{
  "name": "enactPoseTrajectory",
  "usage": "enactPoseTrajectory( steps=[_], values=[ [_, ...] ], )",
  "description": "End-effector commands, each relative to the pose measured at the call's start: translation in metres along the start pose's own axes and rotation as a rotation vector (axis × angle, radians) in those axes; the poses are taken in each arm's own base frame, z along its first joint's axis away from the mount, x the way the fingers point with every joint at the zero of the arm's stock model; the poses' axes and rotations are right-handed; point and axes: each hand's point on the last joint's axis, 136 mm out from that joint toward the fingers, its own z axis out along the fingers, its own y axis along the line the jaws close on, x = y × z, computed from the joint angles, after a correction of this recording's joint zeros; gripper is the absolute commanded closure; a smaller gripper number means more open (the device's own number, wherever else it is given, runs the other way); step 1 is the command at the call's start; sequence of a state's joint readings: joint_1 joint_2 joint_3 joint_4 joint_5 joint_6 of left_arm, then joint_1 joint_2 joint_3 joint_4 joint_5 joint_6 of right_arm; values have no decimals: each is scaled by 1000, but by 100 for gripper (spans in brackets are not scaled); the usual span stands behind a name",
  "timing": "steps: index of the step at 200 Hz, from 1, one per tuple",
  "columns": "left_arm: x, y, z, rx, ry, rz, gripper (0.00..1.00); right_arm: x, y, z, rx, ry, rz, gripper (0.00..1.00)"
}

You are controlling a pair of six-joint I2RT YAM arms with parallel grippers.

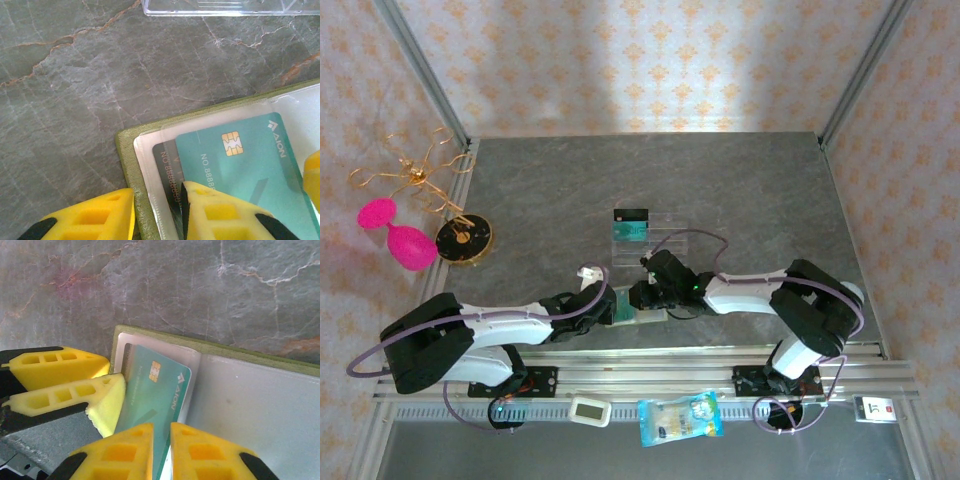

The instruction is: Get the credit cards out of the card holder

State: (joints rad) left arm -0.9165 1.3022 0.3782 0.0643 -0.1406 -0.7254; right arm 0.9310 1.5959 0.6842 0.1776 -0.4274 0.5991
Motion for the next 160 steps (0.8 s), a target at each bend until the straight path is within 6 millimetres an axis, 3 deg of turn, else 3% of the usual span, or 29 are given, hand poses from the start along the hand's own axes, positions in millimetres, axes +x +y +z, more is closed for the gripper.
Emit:
enactPoseTrajectory(
  steps=[1,103,160],
  values=[
    [12,-3,6,23,39,6,72,-2,-7,0,1,-11,38,84],
    [14,-6,7,38,46,4,73,3,-3,7,-36,22,42,91],
    [15,-5,8,37,49,2,73,-1,-11,1,1,-6,76,86]
  ],
)
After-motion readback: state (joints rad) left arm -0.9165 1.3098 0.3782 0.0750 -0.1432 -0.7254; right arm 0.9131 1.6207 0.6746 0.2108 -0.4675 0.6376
